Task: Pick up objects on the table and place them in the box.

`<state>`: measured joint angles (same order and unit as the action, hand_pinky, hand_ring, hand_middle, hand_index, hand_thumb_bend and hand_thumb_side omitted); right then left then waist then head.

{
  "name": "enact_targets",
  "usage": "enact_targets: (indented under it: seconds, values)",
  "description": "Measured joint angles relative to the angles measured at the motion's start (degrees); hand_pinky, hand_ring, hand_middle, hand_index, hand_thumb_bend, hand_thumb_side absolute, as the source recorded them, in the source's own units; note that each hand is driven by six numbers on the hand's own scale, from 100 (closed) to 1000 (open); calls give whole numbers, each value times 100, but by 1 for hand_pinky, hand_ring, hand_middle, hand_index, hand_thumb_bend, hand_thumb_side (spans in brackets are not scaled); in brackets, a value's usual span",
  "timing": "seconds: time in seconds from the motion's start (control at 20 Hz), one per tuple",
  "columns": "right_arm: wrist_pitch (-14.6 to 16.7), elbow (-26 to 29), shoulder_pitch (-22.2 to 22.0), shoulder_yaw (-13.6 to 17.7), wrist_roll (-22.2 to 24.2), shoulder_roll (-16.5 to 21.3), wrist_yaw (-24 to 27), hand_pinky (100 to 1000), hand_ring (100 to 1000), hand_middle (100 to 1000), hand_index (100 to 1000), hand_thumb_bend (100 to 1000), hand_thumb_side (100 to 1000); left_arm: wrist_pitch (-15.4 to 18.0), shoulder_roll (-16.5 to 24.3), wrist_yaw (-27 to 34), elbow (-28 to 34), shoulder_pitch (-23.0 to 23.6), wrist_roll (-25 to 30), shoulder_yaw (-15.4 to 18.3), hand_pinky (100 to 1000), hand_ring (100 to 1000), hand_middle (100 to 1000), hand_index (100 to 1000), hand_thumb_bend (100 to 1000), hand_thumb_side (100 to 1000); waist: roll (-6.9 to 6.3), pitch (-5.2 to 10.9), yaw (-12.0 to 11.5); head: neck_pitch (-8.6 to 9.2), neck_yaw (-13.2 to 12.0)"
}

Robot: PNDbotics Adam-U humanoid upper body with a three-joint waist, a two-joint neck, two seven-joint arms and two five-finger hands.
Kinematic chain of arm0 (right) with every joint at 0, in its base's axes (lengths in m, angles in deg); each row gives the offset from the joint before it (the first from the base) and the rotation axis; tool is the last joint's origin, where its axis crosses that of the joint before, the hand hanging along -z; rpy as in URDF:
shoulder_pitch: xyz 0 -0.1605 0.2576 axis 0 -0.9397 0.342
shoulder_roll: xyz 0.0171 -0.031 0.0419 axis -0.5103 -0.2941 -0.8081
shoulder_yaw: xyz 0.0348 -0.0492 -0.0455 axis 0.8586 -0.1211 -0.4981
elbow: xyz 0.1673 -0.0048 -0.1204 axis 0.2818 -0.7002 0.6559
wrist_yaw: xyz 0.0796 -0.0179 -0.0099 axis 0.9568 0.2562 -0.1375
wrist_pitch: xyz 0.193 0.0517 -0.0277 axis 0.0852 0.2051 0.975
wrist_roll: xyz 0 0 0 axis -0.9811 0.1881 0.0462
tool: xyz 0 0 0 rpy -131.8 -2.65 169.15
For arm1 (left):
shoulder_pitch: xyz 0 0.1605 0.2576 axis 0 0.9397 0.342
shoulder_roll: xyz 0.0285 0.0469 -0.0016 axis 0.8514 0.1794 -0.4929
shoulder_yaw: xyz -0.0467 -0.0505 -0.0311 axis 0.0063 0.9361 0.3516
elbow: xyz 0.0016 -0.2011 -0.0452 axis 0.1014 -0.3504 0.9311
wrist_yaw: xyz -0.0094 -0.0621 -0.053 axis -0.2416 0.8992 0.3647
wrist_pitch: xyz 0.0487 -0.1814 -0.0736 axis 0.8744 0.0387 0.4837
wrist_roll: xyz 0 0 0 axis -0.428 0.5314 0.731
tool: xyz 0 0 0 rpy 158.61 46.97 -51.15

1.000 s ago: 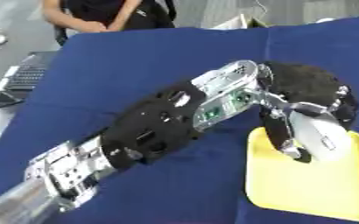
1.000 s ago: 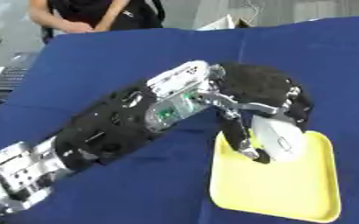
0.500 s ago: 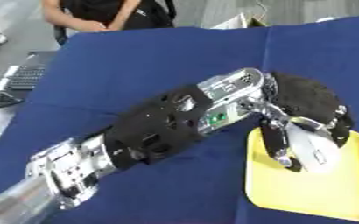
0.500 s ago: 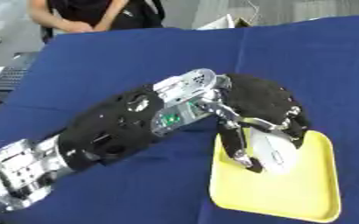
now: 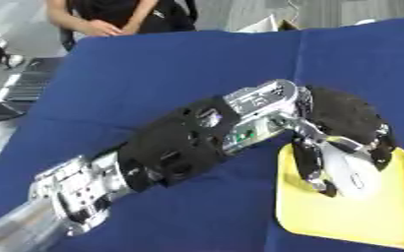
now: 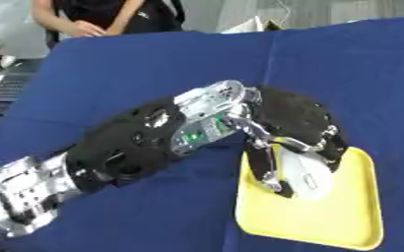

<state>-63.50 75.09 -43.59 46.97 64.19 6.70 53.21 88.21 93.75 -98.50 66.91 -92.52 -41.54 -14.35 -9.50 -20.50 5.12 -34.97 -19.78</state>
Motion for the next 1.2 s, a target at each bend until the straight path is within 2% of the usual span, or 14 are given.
enact_targets:
  seconds: [0.1,0.15,0.2,0.25,0.3,0.35,0.4,0.7,1.2]
  values:
    - [0,0,1,0,0,0,0,799,822,949,1000,100,962,142,0,-32,59,-43,-10,-9,690,781,748,852,431,674,0,0,0,0,0]
    - [0,0,1,0,0,0,0,799,822,949,1000,100,962,217,0,-68,99,-53,-19,-9,690,781,748,852,431,674,0,0,0,0,0]
    - [0,0,1,0,1,0,0,799,822,949,1000,100,962,289,0,-109,138,-62,-28,-9,690,815,771,885,476,757,0,0,0,0,-1]
    - [0,0,1,-1,1,0,0,799,822,949,1000,100,962,358,0,-158,174,-73,-38,-9,690,815,771,885,476,757,0,0,0,1,-1]
    - [0,0,1,-1,1,0,0,799,822,949,1000,100,961,420,0,-205,201,-81,-48,-9,696,824,779,893,490,811,0,0,0,1,-1]
    - [0,0,2,-1,1,0,0,799,822,949,1000,100,963,479,0,-246,220,-87,-55,-9,697,825,779,893,486,798,0,0,0,1,-1]
    - [0,0,4,-1,1,0,0,799,822,949,1000,100,961,531,0,-281,223,-89,-59,-9,698,831,783,898,502,846,0,0,0,2,-1]
    - [-1,0,5,-2,2,0,0,799,822,949,1000,100,960,687,0,-362,217,-91,-74,-9,701,829,783,899,495,861,0,0,-15,44,-1]
    - [0,0,6,-13,3,-1,0,799,822,949,1000,100,962,706,-3,-365,205,-97,-73,-9,701,823,778,898,476,846,3,0,-28,48,-1]
